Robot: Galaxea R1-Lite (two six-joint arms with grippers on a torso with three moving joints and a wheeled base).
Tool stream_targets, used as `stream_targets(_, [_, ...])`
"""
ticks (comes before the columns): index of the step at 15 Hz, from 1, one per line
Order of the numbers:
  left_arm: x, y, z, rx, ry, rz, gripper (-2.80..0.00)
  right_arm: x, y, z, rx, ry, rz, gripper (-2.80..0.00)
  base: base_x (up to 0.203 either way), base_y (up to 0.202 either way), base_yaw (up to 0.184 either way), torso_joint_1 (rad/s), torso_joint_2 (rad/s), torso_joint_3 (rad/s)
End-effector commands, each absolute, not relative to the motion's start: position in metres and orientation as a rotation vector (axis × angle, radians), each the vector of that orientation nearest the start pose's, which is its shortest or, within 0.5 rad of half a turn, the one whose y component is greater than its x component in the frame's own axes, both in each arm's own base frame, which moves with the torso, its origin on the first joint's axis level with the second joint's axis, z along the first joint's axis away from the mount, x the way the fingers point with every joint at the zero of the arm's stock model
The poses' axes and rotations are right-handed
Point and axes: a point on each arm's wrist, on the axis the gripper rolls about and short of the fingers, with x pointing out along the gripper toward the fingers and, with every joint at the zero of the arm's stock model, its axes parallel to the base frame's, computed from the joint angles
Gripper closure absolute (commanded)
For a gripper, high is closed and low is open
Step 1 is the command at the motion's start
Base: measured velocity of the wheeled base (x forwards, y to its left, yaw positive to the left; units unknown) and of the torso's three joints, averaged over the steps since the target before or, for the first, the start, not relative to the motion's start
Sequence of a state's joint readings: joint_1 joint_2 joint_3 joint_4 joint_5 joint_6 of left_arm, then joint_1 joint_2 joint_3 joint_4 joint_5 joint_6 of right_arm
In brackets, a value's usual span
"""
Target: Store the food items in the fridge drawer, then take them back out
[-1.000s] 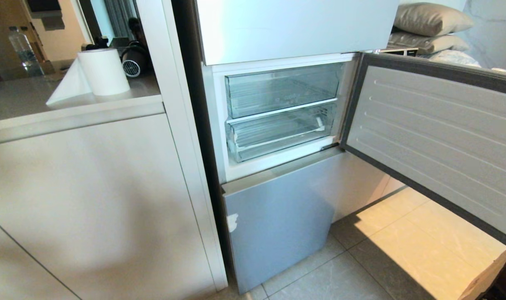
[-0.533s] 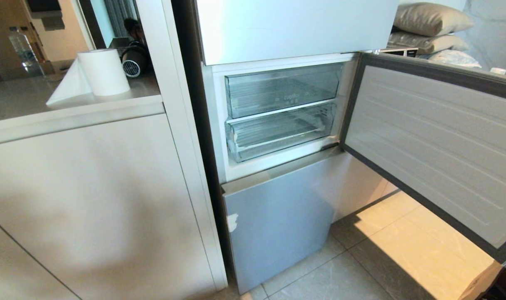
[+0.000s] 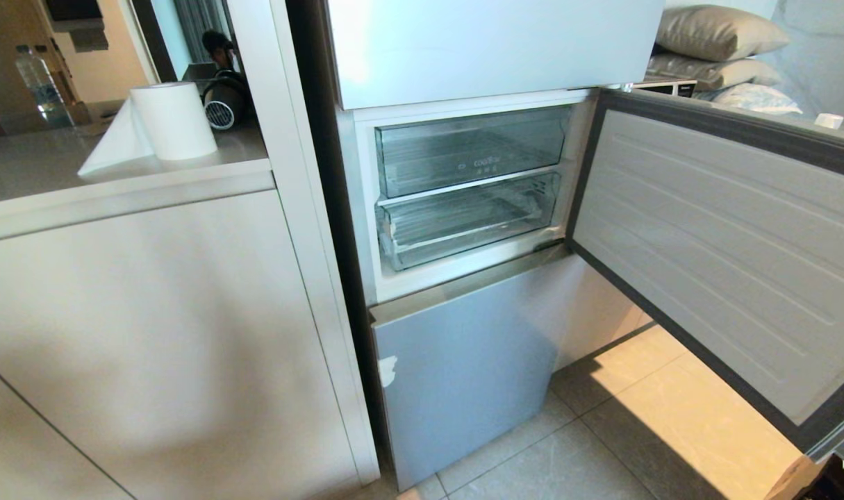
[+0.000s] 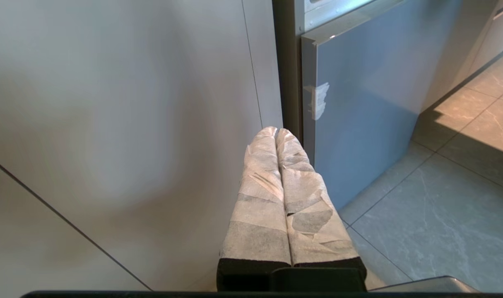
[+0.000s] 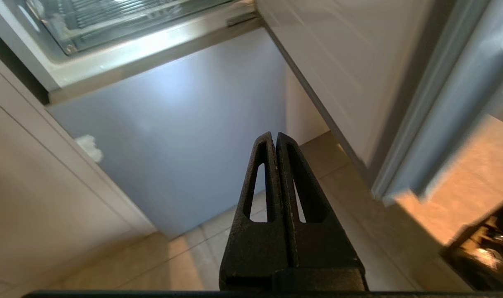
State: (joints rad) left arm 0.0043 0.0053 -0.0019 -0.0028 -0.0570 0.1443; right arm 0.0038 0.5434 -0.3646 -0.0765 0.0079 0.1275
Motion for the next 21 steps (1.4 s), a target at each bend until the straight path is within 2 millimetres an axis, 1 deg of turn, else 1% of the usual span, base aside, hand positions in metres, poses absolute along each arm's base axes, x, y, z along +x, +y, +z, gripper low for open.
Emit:
stream_targets(1, [-0.023, -0.001, 0.076, 0.144, -0.007, -0.05, 0.0, 0.087, 0.001, 0.194, 0.134, 0.228, 0.004, 0.0, 0.0, 0.0, 0.0, 0.0, 0.0, 0.0])
stream_targets(3, [-0.023, -0.001, 0.076, 0.144, -0.007, -0.051, 0.0, 0.126, 0.001, 0.201, 0.142, 0.193, 0.006, 0.0, 0.0, 0.0, 0.0, 0.0, 0.0, 0.0])
stream_targets(5, [-0.023, -0.001, 0.076, 0.144, -0.004, -0.052, 0.0, 0.153, -0.001, 0.205, 0.144, 0.153, -0.027, 0.0, 0.0, 0.0, 0.0, 0.0, 0.0, 0.0])
stream_targets(9, [-0.023, -0.001, 0.076, 0.143, -0.004, -0.052, 0.0, 0.189, -0.007, 0.21, 0.14, 0.074, -0.167, 0.0, 0.0, 0.0, 0.0, 0.0, 0.0, 0.0])
stream_targets(11, [-0.023, -0.001, 0.076, 0.138, -0.003, -0.046, 0.0, 0.203, -0.015, 0.211, 0.142, 0.023, -0.243, 0.0, 0.0, 0.0, 0.0, 0.0, 0.0, 0.0])
stream_targets(13, [-0.023, -0.001, 0.076, 0.123, -0.002, -0.038, 0.0, 0.202, -0.017, 0.211, 0.144, 0.002, -0.257, 0.0, 0.0, 0.0, 0.0, 0.0, 0.0, 0.0])
stream_targets(15, [-0.023, -0.001, 0.076, 0.123, -0.002, -0.04, 0.0, 0.196, -0.017, 0.215, 0.145, -0.021, -0.266, 0.0, 0.0, 0.0, 0.0, 0.0, 0.0, 0.0])
stream_targets(17, [-0.023, -0.001, 0.076, 0.121, -0.004, -0.04, 0.0, 0.185, -0.017, 0.217, 0.143, -0.043, -0.281, 0.0, 0.0, 0.0, 0.0, 0.0, 0.0, 0.0])
stream_targets(19, [-0.023, -0.001, 0.076, 0.121, -0.004, -0.041, 0.0, 0.162, -0.015, 0.212, 0.124, -0.051, -0.254, 0.0, 0.0, 0.0, 0.0, 0.0, 0.0, 0.0])
stream_targets(20, [-0.023, -0.001, 0.076, 0.121, -0.005, -0.04, 0.0, 0.149, -0.013, 0.207, 0.112, -0.05, -0.232, 0.0, 0.0, 0.0, 0.0, 0.0, 0.0, 0.0])
stream_targets(21, [-0.023, -0.001, 0.076, 0.121, -0.005, -0.04, 0.0, 0.133, -0.012, 0.197, 0.102, -0.041, -0.205, 0.0, 0.0, 0.0, 0.0, 0.0, 0.0, 0.0])
